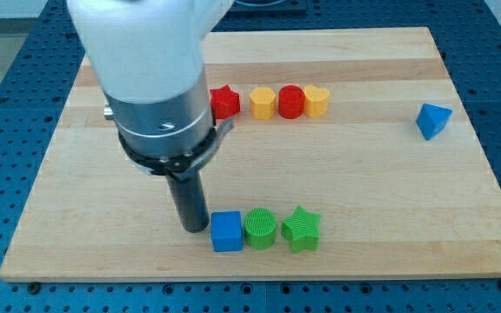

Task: Push the red star slightly down

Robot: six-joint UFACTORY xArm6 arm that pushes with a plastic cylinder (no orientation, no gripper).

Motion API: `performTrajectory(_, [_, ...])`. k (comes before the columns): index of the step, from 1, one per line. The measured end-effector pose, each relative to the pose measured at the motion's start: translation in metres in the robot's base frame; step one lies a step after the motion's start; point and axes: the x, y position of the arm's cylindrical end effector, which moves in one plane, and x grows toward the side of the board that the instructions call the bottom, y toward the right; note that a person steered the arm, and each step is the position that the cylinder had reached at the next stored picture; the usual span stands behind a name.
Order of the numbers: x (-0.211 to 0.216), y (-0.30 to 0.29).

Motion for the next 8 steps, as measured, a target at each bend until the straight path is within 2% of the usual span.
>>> performTrajectory(2, [-0.059,-0.082])
performTrajectory(3, [-0.134,-0.103])
performTrajectory(5, [-0.261,-0.052])
performTrajectory(6, [-0.298,-0.013])
performTrajectory(7, [-0.274,-0.002])
performTrajectory(8, [-0.254,-0.019])
